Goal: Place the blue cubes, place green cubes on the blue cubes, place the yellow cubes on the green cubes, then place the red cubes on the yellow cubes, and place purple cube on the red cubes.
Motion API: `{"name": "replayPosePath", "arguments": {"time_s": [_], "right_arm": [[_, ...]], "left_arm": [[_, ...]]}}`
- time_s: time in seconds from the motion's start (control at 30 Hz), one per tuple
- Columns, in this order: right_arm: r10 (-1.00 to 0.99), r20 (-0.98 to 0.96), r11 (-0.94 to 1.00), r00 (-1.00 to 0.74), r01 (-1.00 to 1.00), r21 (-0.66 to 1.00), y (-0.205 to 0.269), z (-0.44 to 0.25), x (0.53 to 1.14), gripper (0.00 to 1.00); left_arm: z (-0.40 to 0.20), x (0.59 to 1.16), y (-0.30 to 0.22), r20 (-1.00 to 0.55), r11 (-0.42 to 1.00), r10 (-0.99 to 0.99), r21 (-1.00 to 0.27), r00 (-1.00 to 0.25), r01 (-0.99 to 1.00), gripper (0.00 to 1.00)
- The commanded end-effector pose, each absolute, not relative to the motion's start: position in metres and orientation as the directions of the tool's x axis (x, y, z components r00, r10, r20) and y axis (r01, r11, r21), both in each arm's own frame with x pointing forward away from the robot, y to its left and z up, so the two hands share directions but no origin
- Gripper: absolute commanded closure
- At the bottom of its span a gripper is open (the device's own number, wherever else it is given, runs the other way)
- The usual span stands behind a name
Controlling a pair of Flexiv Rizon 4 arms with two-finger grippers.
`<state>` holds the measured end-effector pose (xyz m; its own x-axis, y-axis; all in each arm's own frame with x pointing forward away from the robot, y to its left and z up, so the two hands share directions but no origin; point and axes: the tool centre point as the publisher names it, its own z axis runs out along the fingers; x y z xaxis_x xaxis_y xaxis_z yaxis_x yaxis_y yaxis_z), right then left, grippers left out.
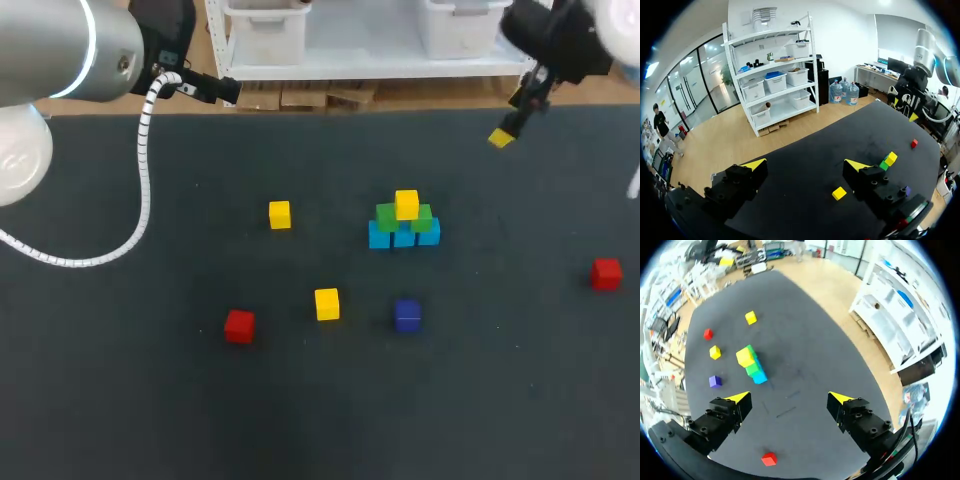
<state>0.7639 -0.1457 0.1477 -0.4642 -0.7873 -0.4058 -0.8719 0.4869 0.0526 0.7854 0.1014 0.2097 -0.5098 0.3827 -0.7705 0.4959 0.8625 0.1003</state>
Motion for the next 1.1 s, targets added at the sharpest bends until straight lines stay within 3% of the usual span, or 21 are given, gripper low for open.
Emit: {"name": "replayPosePath", "arguments": {"time_s": [0.03,1.1], "right_arm": [[-0.731,-0.500,0.513,-0.465,-0.857,0.048,-0.160,0.150,0.766,0.00],[-0.551,-0.661,0.688,-0.510,-0.725,-0.013,-0.229,0.197,0.765,0.00]], "left_arm": [[0.210,0.786,0.102,-0.771,0.861,0.383,0.098,-0.509,0.499,0.00],[0.210,0.786,0.102,-0.771,0.861,0.383,0.098,-0.509,0.499,0.00]]}}
